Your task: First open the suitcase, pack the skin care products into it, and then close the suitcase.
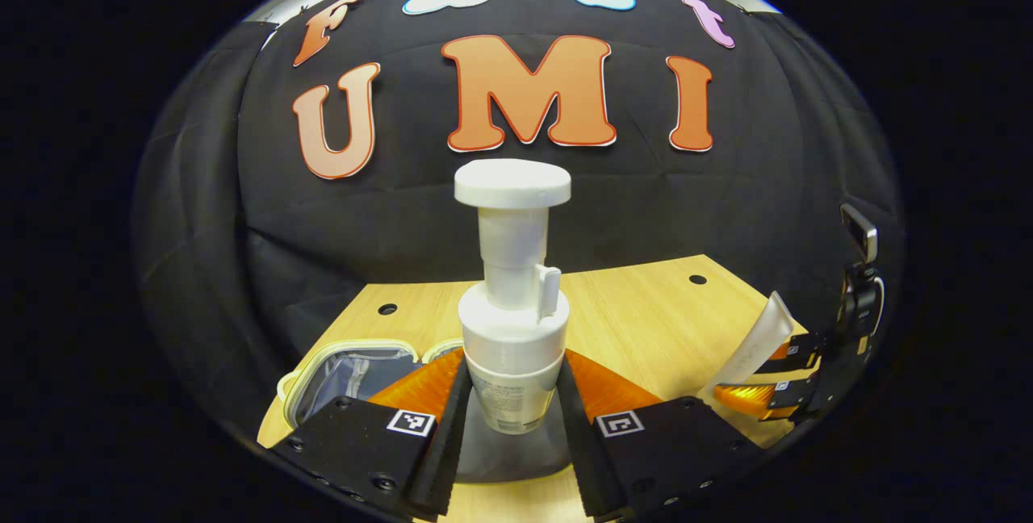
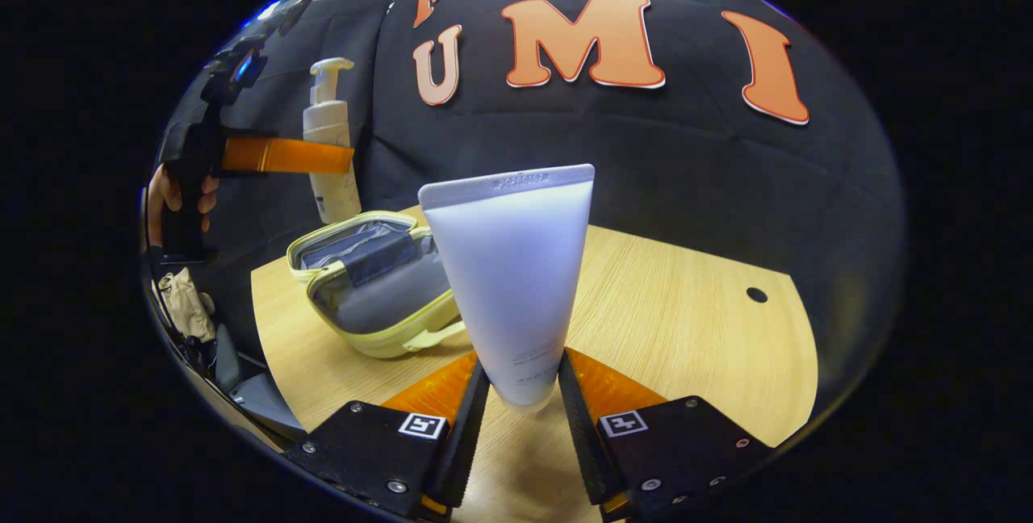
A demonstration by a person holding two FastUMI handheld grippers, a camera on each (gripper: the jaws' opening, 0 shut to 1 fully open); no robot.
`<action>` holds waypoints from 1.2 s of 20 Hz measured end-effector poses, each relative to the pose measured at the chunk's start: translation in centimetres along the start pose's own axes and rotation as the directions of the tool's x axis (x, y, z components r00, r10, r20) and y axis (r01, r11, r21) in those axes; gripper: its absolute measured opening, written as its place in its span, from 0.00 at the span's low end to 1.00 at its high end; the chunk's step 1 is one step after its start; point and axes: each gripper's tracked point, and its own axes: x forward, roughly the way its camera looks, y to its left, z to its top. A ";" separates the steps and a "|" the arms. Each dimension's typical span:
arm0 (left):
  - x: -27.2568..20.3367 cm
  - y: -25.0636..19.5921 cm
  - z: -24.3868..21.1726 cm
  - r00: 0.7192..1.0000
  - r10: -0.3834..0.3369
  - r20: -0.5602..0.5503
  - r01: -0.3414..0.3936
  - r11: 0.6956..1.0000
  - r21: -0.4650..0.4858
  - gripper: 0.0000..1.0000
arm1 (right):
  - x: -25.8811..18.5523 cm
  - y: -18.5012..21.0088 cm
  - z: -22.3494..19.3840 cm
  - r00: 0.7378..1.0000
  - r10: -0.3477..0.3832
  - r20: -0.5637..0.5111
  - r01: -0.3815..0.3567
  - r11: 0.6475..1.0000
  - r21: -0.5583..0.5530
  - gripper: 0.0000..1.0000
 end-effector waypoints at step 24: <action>8.2 5.1 -19.1 0.785 -0.253 -0.566 0.217 0.967 -0.130 0.58 | 3.9 9.9 4.7 0.993 -0.111 -0.048 0.113 0.992 0.049 0.52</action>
